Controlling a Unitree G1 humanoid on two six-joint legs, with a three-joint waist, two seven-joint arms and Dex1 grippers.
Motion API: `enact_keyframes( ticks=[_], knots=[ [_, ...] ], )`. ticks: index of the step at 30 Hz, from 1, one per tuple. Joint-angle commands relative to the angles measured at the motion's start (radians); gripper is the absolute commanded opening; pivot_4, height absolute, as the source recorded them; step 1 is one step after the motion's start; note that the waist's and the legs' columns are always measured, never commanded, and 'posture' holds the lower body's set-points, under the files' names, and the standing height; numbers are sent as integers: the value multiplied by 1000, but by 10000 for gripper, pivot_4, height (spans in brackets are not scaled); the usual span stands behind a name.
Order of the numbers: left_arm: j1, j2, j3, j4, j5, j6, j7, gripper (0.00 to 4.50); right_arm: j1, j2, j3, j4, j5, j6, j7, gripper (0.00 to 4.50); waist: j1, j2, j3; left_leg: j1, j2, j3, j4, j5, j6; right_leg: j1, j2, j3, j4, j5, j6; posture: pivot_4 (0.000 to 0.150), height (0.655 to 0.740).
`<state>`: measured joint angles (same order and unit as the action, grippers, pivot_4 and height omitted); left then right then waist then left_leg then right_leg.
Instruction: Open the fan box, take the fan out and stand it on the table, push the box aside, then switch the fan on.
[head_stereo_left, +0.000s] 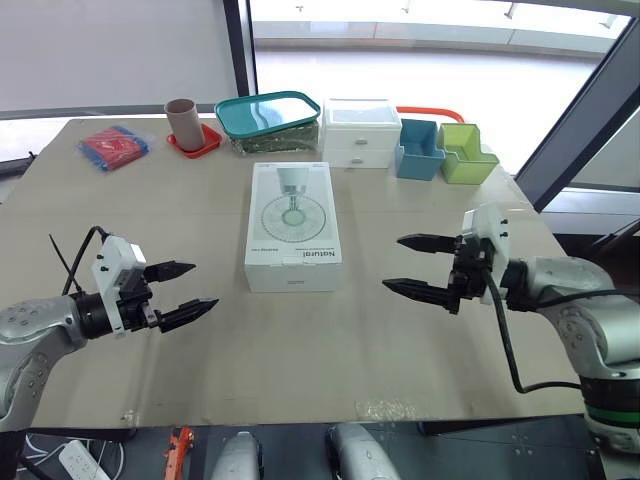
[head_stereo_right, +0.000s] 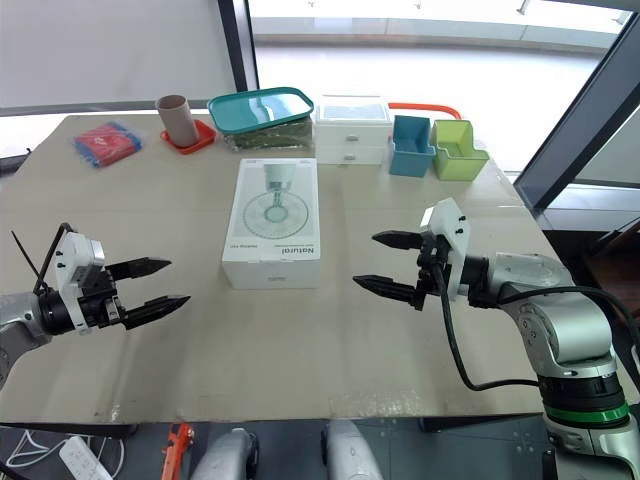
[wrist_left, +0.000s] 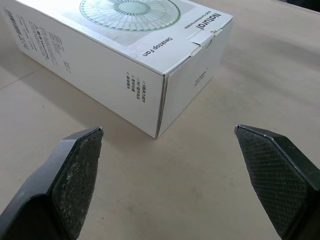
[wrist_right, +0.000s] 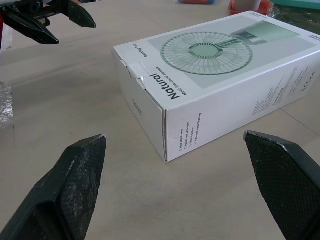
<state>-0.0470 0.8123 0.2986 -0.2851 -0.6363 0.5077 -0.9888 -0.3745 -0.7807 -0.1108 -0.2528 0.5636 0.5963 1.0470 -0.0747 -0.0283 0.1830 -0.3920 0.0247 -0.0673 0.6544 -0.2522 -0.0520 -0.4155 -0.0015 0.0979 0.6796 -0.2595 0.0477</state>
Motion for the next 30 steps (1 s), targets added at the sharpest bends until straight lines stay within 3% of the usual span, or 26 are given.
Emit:
enact_keyframes(
  ticks=[1,20,24,28,30],
  knots=[
    [-28,3,-1,1,6,-19,-2,44847,-25,-10,-5,-16,7,-12,3,44896,0,0,0,0,0,0,0,0,0,0,0,0,0,0,0,1500,7400],
    [-78,-7,3,38,15,-26,0,44847,-53,10,19,34,-15,-63,7,44896,0,0,0,0,0,0,0,0,0,0,0,0,0,0,0,1500,7400],
    [-154,-41,32,78,-34,-24,18,35469,-98,43,36,87,-70,-104,-45,45000,0,0,0,0,0,0,0,0,0,0,0,0,0,0,0,1500,7400],
    [-273,-66,-13,153,-2,-65,19,24639,-162,84,58,120,-94,-97,-95,45000,0,0,0,0,0,0,1,0,0,0,0,0,0,0,-1,1500,7400],
    [-351,-88,-45,221,28,-97,25,16617,-202,109,76,135,-118,-110,-120,45000,0,0,0,0,0,0,1,0,0,0,0,0,0,0,-1,1500,7400]
  ],
)
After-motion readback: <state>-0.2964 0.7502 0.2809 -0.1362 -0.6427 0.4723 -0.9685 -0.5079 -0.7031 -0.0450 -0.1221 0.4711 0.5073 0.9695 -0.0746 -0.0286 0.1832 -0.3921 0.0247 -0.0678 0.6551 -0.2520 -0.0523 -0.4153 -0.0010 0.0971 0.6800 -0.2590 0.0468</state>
